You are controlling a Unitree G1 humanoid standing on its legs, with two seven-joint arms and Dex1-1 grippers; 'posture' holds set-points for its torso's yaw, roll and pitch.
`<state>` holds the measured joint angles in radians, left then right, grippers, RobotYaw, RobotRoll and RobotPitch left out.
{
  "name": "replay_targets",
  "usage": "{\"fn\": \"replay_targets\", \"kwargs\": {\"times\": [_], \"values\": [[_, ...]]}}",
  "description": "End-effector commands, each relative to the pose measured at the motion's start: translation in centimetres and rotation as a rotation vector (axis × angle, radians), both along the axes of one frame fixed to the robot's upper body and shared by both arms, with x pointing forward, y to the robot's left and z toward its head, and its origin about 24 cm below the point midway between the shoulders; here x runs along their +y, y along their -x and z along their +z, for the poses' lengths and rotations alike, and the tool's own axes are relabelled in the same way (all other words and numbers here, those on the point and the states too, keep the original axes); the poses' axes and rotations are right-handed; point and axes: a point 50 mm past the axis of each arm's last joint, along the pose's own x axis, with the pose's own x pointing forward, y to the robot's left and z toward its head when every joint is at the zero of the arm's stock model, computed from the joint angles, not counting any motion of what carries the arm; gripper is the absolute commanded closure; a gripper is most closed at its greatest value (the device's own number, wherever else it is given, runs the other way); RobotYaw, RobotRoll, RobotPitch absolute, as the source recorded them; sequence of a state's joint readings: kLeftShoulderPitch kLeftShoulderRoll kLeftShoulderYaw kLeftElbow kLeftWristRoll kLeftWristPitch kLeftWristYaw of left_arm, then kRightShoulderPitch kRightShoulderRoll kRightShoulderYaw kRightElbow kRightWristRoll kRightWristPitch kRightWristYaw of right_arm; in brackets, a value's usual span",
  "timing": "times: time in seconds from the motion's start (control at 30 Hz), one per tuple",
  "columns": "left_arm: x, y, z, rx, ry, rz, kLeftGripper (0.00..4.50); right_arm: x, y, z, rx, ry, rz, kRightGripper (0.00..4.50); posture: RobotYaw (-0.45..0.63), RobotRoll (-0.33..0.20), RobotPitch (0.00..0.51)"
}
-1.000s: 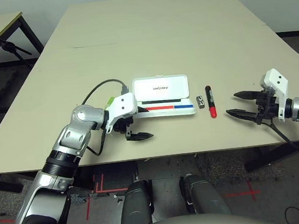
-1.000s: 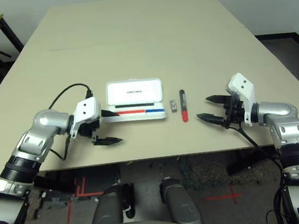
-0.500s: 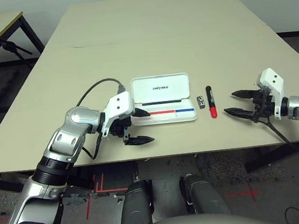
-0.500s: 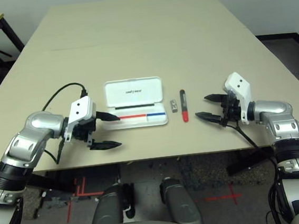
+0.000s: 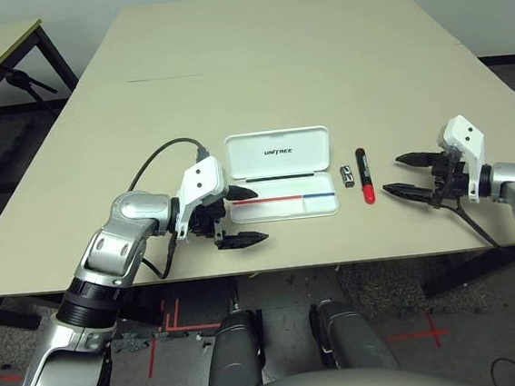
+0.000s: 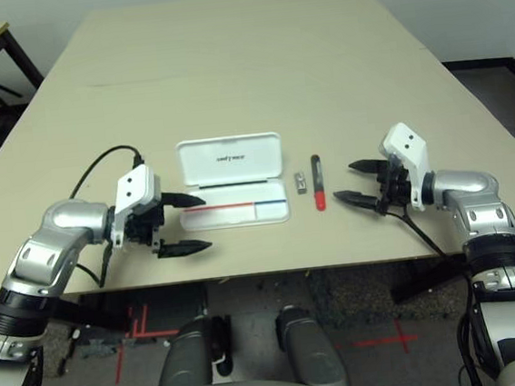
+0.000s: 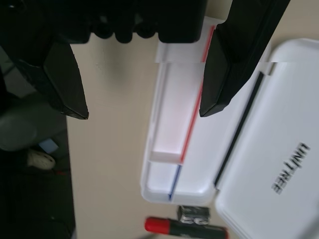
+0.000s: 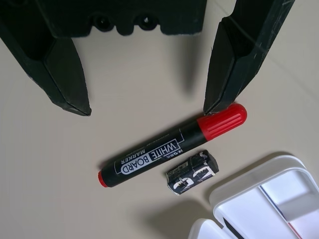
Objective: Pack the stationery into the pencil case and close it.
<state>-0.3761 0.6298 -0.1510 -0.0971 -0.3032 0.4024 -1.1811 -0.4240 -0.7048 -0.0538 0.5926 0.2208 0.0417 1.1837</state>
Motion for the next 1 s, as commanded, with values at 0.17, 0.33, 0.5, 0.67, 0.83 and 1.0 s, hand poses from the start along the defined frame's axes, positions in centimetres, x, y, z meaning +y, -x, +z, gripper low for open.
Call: {"fn": "replay_targets", "kwargs": {"times": [0.17, 0.33, 0.5, 0.67, 0.83, 1.0], "values": [[2.9, -0.9, 0.3, -0.012, 0.085, 0.180, 0.02, 0.3, 0.1, 0.2, -0.004, -0.045, 0.015, 0.00, -0.07, 0.000, 0.081], [5.2, -1.7, 0.3, -0.033, 0.124, 0.311, 0.02, 0.6, 0.1, 0.3, -0.016, -0.078, 0.007, 0.00, -0.06, 0.000, 0.080], [5.9, -1.7, 0.2, -0.049, 0.140, 0.341, 0.02, 0.9, 0.0, 0.4, -0.030, -0.123, -0.012, 0.00, -0.06, 0.000, 0.085], [6.0, -1.6, -0.3, -0.055, 0.097, 0.317, 0.02, 1.8, -0.2, 1.2, -0.030, -0.255, -0.092, 0.00, -0.06, 0.000, 0.091], [5.8, -1.6, -0.4, -0.062, 0.091, 0.301, 0.02, 3.0, 0.0, 2.3, -0.052, -0.332, -0.215, 0.00, -0.06, 0.000, 0.096], [5.3, -1.6, -0.6, -0.063, 0.090, 0.283, 0.02, 5.3, 0.3, 2.8, -0.082, -0.361, -0.393, 0.00, -0.07, 0.000, 0.107]]}}
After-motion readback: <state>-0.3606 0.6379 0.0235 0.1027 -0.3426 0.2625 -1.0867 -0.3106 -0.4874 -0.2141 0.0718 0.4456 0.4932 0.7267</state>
